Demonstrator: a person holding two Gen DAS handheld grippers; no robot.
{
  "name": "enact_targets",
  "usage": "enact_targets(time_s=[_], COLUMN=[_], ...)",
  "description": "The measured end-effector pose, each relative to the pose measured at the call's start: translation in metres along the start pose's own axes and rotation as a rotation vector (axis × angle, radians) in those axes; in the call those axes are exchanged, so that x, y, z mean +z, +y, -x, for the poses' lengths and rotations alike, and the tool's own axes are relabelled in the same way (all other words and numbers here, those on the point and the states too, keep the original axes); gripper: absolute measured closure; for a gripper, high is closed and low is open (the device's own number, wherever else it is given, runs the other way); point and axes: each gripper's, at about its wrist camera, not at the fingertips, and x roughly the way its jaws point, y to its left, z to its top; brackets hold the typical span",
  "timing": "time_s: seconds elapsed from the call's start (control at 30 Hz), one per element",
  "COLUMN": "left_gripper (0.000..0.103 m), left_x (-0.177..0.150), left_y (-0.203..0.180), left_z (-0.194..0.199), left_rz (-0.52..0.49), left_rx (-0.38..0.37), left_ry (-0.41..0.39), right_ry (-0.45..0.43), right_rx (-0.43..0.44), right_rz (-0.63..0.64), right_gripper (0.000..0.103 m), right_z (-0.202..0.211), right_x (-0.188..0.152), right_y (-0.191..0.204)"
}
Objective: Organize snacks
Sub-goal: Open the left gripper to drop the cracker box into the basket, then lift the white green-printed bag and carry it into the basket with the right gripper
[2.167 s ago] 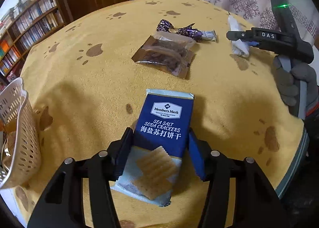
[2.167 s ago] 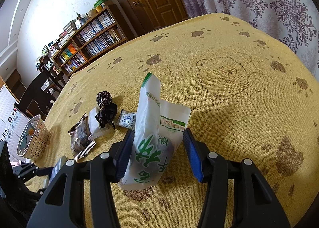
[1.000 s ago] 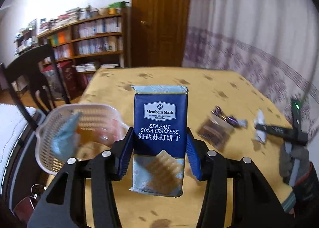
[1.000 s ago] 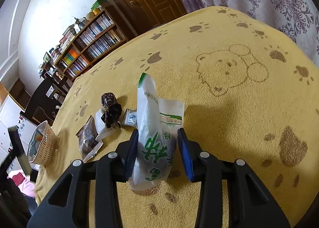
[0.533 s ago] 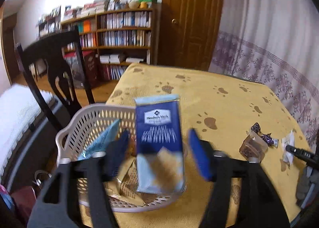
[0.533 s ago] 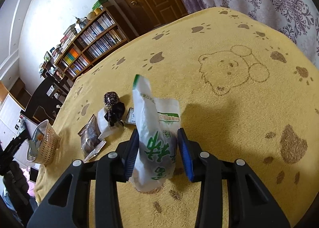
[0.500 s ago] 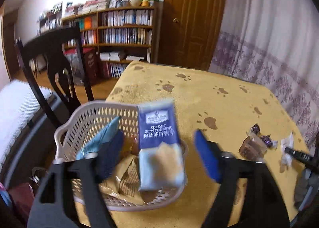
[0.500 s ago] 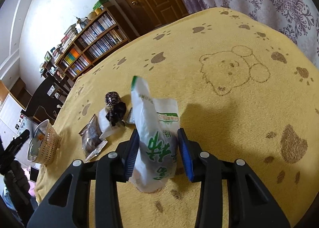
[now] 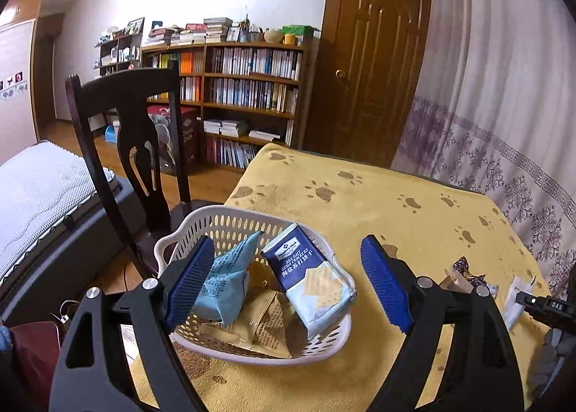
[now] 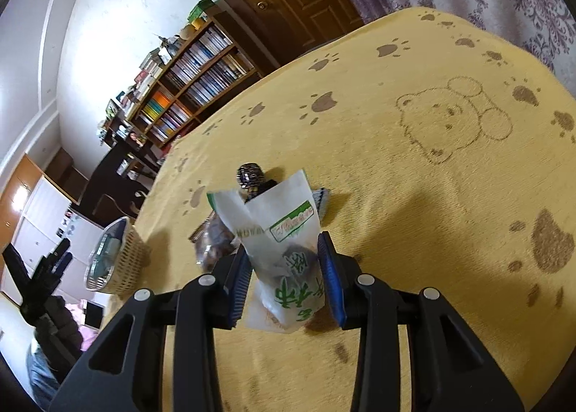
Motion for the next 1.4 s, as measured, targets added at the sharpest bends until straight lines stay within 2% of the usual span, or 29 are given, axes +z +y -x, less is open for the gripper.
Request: enact_targets(time_s=[0.17,0.27,0.33,0.43,0.5,0.57,0.6,0.67,0.73,0.83,1.03,1.17,1.4], left_gripper=[0.018,0.018,0.017,0.016,0.016,0.016,0.016,0.016,0.016,0.016,0.016,0.016,0.015], left_x=[-0.003,-0.005,-0.006,-0.009,-0.01,-0.01,-0.01,-0.009,-0.01,-0.012,-0.017,-0.019,-0.021], left_y=[-0.008,-0.013,-0.017,-0.022,-0.024,-0.025,-0.025,-0.023,-0.02,-0.012,0.007,0.023,0.064], left_z=[0.005,0.007,0.007,0.007,0.008,0.009,0.01,0.013,0.017,0.024,0.03,0.036,0.052], left_rz=[-0.023,-0.036,-0.048,-0.072,-0.082,-0.088,-0.09,-0.093,-0.096,-0.099,-0.074,-0.039,0.048], left_rx=[-0.015,-0.025,-0.034,-0.042,-0.048,-0.05,-0.051,-0.054,-0.058,-0.049,-0.047,-0.041,0.023], left_ry=[-0.003,-0.001,0.002,0.006,0.007,0.006,0.004,-0.005,-0.014,-0.029,-0.043,-0.063,-0.112], right_ry=[-0.028,-0.022,-0.009,0.038,0.032,0.045,0.051,0.042,0.033,0.02,-0.001,0.017,0.077], right_rx=[-0.031,-0.051,-0.076,-0.105,-0.122,-0.115,-0.116,-0.151,-0.164,-0.142,-0.035,0.022,0.158], right_rz=[0.029,0.02,0.018,0.011,0.039,0.074,0.086,0.135,0.173,0.175,0.18,0.243,0.367], right_gripper=[0.067,0.063,0.056,0.056,0.055,0.056,0.06,0.066,0.067,0.067,0.067,0.067,0.067], right_z=[0.003,-0.003,-0.009,-0.023,-0.025,-0.027,-0.028,-0.029,-0.029,-0.023,-0.011,-0.014,-0.035], right_x=[-0.001,-0.003,-0.005,-0.012,-0.015,-0.018,-0.019,-0.023,-0.027,-0.027,-0.019,-0.017,-0.021], right_y=[0.004,0.0,-0.002,-0.005,-0.001,0.007,0.009,0.017,0.025,0.034,0.071,0.115,0.212])
